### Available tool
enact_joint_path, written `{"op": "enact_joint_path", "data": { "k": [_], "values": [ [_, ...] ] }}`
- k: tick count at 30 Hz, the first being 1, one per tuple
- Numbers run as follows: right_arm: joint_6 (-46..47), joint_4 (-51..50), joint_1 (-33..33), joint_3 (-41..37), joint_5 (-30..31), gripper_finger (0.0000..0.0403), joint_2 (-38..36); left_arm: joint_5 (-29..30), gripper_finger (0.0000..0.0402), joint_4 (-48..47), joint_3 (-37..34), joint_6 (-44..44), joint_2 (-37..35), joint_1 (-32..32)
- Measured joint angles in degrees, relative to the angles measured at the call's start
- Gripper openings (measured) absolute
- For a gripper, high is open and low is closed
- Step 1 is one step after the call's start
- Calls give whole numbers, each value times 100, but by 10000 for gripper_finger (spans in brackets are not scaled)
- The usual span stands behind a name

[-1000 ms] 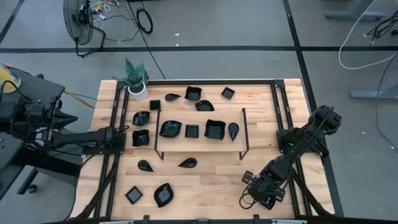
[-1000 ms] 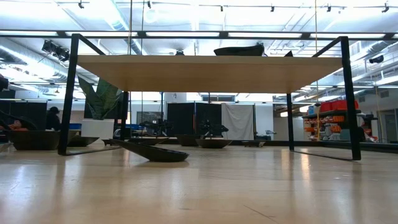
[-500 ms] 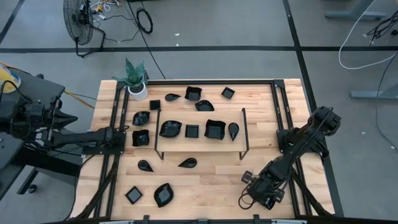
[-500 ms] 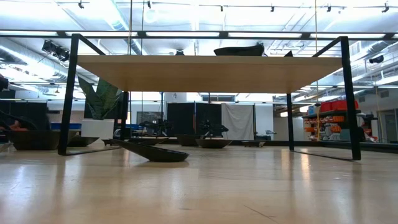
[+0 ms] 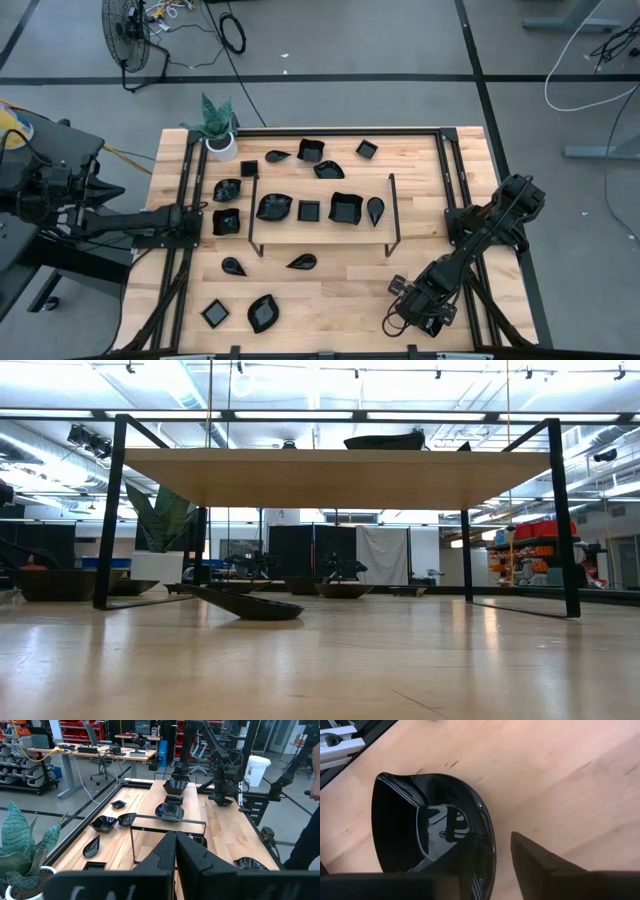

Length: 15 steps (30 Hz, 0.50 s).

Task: Pick & Place Mini shaped plates
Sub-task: Stack the leaf shaped plate on top of the leaf shaped plate on the shelf

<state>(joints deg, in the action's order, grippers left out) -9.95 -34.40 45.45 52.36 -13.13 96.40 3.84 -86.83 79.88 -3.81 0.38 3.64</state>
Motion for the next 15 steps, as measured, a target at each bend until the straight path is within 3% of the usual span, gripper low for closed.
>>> {"op": "enact_joint_path", "data": {
  "k": [8,15],
  "values": [
    [-33,5,0,0,-193,49,0,0,18,-1,0,2,0,-2],
    [-108,7,0,0,-209,16,0,0,18,-1,0,2,0,-2]
  ]
}}
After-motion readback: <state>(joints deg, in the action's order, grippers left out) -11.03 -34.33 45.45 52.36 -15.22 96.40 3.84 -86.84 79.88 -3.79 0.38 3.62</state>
